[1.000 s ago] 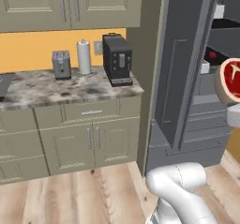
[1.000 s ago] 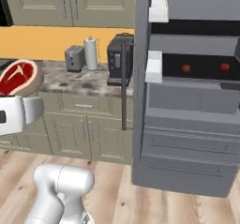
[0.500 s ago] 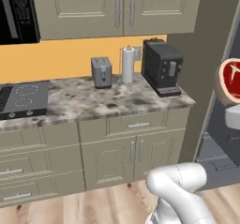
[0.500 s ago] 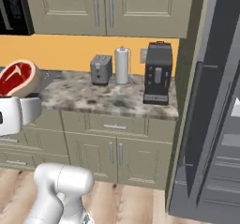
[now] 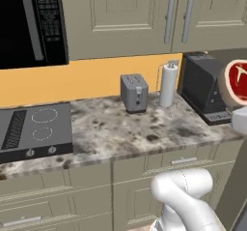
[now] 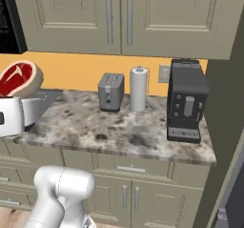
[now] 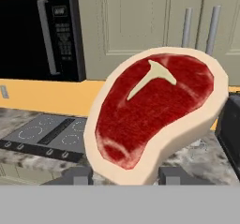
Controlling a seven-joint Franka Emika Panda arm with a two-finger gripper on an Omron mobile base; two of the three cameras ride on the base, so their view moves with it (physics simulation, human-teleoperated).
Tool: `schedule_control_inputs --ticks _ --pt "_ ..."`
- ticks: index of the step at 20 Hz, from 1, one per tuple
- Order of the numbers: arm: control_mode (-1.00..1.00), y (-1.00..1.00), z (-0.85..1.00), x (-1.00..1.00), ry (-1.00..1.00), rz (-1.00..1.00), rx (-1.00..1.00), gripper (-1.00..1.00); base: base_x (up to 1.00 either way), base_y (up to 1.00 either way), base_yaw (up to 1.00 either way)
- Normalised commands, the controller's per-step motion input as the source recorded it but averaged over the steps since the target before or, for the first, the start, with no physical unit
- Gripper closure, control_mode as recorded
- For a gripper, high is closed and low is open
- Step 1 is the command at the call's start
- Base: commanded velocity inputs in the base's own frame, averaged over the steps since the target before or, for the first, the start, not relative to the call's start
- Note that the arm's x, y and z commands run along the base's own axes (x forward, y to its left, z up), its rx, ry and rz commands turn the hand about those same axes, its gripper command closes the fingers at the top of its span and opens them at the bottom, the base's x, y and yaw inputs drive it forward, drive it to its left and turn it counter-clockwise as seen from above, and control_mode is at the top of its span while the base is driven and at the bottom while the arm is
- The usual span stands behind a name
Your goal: Open the fridge, remove the apple, tomato, and steak, and place them on any counter.
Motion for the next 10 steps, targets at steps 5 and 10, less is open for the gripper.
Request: schedule_control_inputs --ticks 5,10 --pt "1.00 0.00 0.00 0.00 0.00 0.00 0.00 1.00 0.50 0.36 0.00" --pt "-1.00 0.00 -0.10 0.09 0.02 0.00 0.00 1.00 0.08 0.03 0.00"
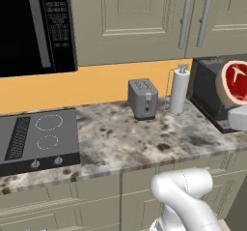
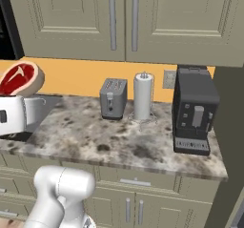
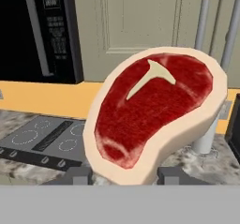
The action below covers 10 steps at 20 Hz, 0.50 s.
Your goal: Open the fridge, remove the apple, tomato, and steak, and place them on any counter.
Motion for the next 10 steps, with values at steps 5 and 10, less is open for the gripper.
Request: schedule_control_inputs --ticks 5,10 --pt "-1.00 0.00 -0.43 0.59 0.03 0.00 0.00 1.00 0.00 0.00 0.00" --pt "-1.00 0.00 -0.52 0.87 0.00 0.00 0.00 1.00 0.00 0.00 0.00"
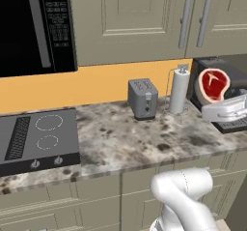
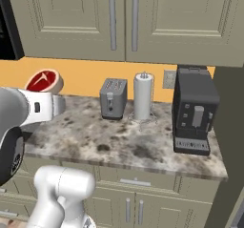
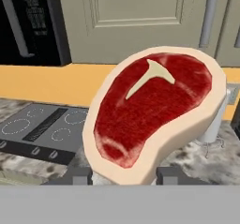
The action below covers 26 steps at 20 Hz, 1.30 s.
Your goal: Open the fridge, remove the apple, tomato, and steak, and place them on any counter.
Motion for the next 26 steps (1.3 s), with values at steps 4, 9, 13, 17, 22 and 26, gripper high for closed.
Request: schedule_control_inputs --ticks 4,9,13,17,22,26 --pt "-1.00 0.00 -0.53 0.78 -0.05 -0.05 0.01 1.00 0.00 0.00 0.00" --pt "-1.00 -0.09 -0.24 0.64 0.03 -0.07 0.02 1.00 0.00 0.00 0.00" --pt "-1.00 -0.19 -0.03 0.61 0.22 -0.05 0.00 1.00 0.00 0.00 0.00" --pt "-1.00 -0.13 -0.26 0.58 0.09 -0.05 0.00 1.00 0.00 0.00 0.00" --pt "-1.00 -0.08 -0.48 0.58 0.02 -0.05 0.00 1.00 0.00 0.00 0.00" --pt "-1.00 -0.16 -0.39 0.56 0.12 -0.03 0.00 1.00 0.00 0.00 0.00"
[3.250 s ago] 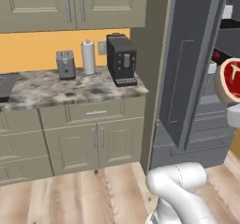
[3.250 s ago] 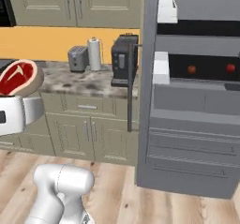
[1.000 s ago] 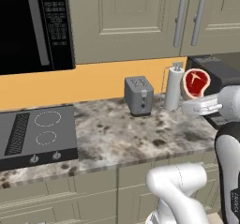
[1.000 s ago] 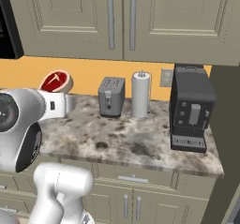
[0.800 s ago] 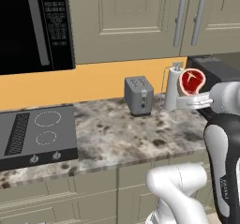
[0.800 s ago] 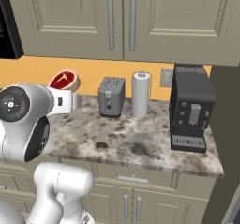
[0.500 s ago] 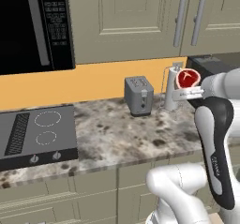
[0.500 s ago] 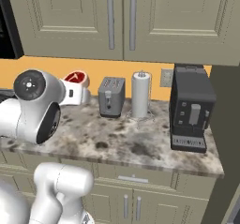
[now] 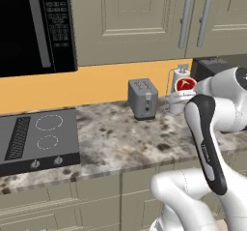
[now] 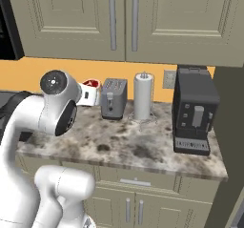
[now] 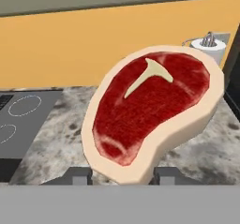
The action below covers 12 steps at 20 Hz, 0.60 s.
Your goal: Open the fridge, remove the apple, tomato, and steak, and place them on any counter.
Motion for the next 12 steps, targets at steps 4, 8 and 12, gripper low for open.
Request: schedule_control_inputs --ticks 4,8,12 --pt "-1.00 -0.20 -0.23 0.52 0.24 -0.04 0.00 1.00 0.00 0.00 0.00" --pt "-1.00 -0.17 -0.40 0.59 0.22 -0.04 0.00 1.00 0.00 0.00 0.00" --pt "-1.00 -0.16 -0.55 0.62 0.18 -0.04 0.00 1.00 0.00 0.00 0.00"
